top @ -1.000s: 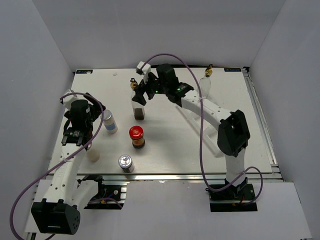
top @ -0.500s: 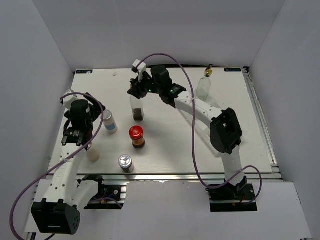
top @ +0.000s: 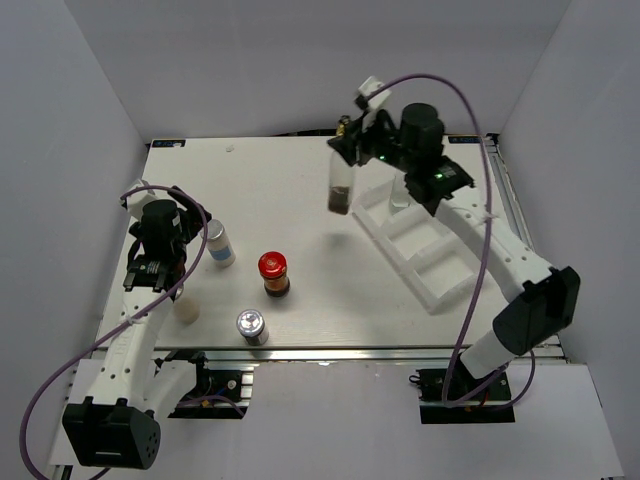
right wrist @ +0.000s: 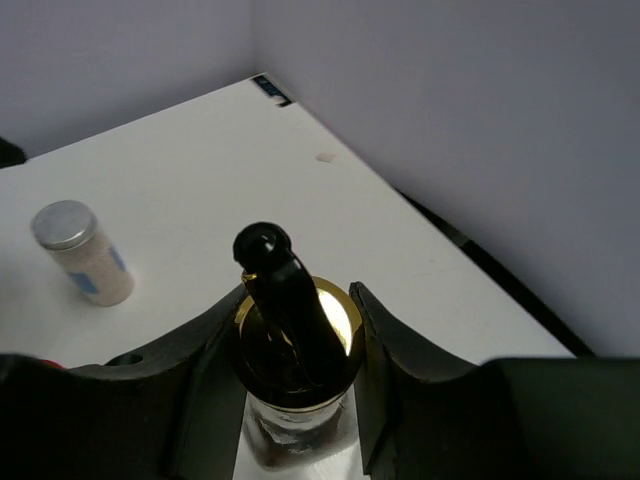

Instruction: Organize the condiment bottles

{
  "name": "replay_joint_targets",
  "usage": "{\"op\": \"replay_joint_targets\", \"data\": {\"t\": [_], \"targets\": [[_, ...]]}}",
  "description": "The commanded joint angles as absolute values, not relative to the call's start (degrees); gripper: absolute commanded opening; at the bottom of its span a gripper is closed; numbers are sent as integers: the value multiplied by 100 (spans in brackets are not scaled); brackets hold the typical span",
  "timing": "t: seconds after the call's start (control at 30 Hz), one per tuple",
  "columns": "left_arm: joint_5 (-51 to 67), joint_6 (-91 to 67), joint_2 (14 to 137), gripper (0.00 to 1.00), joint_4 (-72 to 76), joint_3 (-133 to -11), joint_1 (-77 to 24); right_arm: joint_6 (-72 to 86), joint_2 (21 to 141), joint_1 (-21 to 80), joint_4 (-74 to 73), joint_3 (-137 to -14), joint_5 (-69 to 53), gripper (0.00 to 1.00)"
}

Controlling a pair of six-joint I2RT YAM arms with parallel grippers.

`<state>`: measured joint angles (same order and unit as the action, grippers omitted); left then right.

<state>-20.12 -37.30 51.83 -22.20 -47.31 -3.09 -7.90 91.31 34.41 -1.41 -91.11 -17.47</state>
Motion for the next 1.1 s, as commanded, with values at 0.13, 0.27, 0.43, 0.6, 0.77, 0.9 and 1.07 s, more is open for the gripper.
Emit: {"op": "replay_joint_targets", "data": {"t": [0.13,0.27,0.43,0.6,0.77,0.9,1.07], "targets": [[-2074,-3674,5203,98,-2180,-4755,-299,-1098,8482,2453,238,-8824,-1573,0],[-2118,-3691,5221,98,-2162,-4746,-299,-1204,8367,2180,228,-8596,-1486,0],[-2171,-3735,5238,98,-2171,-4737,-299,-1257,8411,1969,518,-8201,-1564,0],[-2162,-3753,5300,98,-2162,-4790,-299,-1107,8604,1793,896,-8086,-1802,0],[-2206,-3779,5317,98,-2224,-4834,-299,-1213,8675,1758,1221,-7805,-1609,0],[-2215,-3814,5309,98,-2224,-4834,-299,-1160,8762,1688,1309,-7761,-1424,0],[-2074,-3788,5300,98,-2241,-4878,-299,-1064,8789,1644,1573,-7427,-1494,0]]}}
